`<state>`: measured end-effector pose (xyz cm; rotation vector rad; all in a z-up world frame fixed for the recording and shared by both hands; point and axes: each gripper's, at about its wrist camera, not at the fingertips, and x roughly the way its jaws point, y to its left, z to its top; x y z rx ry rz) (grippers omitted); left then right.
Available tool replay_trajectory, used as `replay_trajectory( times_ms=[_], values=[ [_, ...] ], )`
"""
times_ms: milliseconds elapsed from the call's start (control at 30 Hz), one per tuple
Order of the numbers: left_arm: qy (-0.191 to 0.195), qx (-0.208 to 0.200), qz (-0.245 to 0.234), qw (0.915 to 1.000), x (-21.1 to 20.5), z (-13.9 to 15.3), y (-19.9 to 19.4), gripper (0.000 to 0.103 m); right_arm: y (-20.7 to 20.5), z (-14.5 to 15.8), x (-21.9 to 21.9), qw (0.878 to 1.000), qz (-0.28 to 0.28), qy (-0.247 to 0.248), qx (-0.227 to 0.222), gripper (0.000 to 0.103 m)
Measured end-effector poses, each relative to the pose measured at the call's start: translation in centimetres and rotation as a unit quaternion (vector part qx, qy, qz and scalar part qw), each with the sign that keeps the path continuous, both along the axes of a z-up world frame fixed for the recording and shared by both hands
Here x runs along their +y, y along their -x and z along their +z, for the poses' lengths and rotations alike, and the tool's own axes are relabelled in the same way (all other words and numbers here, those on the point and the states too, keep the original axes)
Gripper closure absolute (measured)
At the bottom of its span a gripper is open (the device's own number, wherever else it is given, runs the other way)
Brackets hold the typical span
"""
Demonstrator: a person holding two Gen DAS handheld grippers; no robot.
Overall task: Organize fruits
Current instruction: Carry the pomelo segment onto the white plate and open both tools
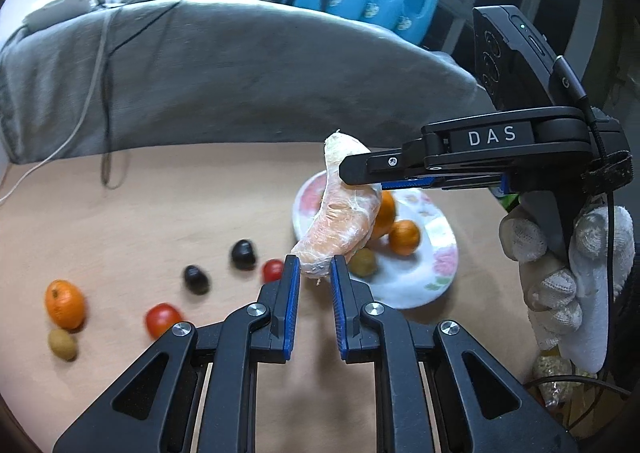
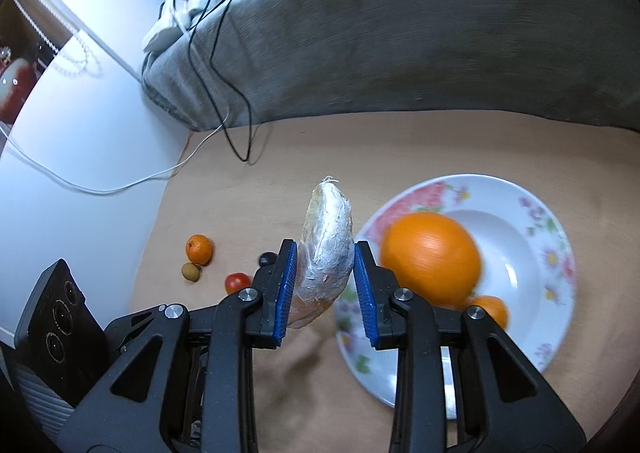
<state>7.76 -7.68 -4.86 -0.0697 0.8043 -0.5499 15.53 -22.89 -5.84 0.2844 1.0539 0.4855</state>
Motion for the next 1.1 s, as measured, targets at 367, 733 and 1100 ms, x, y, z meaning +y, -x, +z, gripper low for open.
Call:
replay_trajectory(
  times_ms=[367, 733, 1100],
  values=[
    [-0.001, 0.002, -0.039, 0.9992, -4.5, 0.0, -0.2, 0.089, 1.2, 0.1, -5.7, 0.999, -0.04, -0.002, 0.001, 0.073],
    [-0.019, 0.0, -0.068, 0.9975, -7.8, -0.3, -0.2, 0.089, 1.6, -0.8, -8.9, 0.998, -0.052, -0.015, 0.014, 0.075],
    [-0.032, -0.006, -0.075, 0.9967, -9.0, -0.3, 0.1, 0.089, 2.0, -0.1, -8.8, 0.996, -0.07, 0.042, -0.028, 0.046]
  ],
)
